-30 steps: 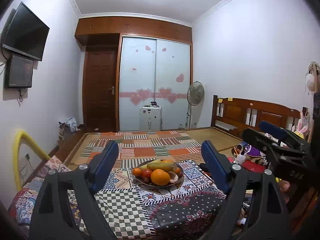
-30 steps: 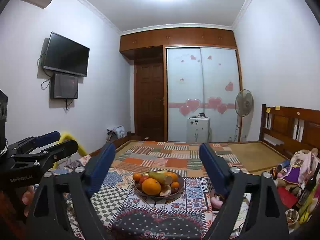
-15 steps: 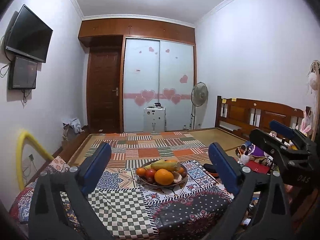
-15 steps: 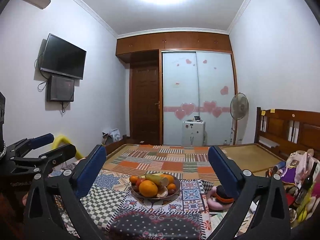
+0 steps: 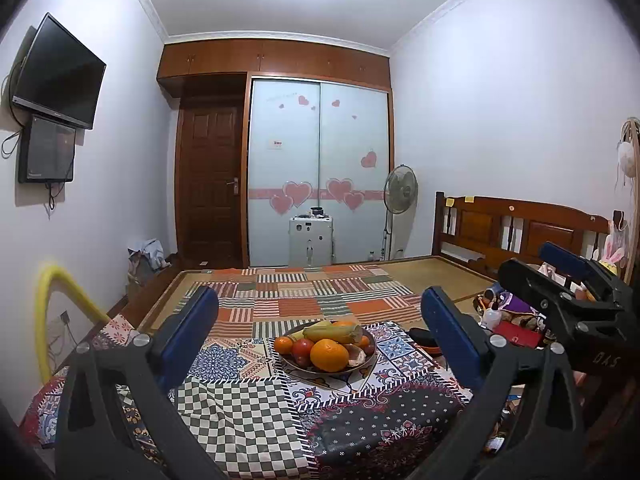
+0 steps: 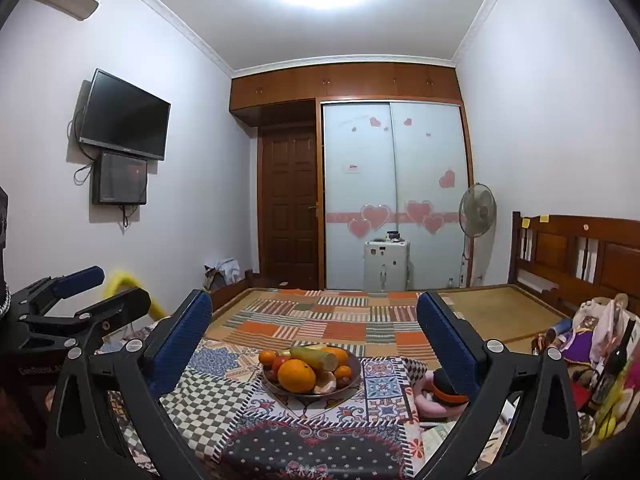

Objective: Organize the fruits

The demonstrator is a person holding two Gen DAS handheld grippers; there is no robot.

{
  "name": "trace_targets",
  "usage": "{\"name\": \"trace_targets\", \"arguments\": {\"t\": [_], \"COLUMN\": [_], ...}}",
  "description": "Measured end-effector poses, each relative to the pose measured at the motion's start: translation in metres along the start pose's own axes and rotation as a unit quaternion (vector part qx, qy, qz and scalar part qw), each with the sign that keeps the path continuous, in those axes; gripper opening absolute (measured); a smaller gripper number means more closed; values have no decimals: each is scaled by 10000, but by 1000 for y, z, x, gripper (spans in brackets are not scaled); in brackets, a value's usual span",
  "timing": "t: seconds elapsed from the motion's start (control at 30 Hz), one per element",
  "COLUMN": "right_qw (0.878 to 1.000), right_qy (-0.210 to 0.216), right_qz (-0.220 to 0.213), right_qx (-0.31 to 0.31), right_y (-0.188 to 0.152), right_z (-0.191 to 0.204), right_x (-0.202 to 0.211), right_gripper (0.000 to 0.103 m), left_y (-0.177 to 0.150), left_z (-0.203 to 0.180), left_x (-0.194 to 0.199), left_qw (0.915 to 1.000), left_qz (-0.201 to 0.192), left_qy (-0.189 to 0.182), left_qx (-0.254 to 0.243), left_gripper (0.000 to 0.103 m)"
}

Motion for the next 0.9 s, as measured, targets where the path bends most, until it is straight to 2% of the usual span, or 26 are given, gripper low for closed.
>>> {"name": "trace_targets", "arguments": {"t": [0.9], "right_qw": [10000], "right_qy": [-14], "right_qz": [-40], "right_qx": [-63], "right_y": [7], "right_z": [3], "right_x": [3], "right_gripper": [103], "left_y": [-1], "left_z": [-4], "left_x": [-1], "left_qw": [9998], "left_qz": [62], "left_qy": [-208], "left_qx": [13], "left_gripper": [103]}}
Point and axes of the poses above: each gripper's, at about its wrist camera, not at the fingertips, and x roughly against the way its jaws point, z to its left, y to its top, the point moved 5 cm from there along -x, roughly the way its jaws point, and after that the axes turned 1 degree about -z, right-handed, at the moved point
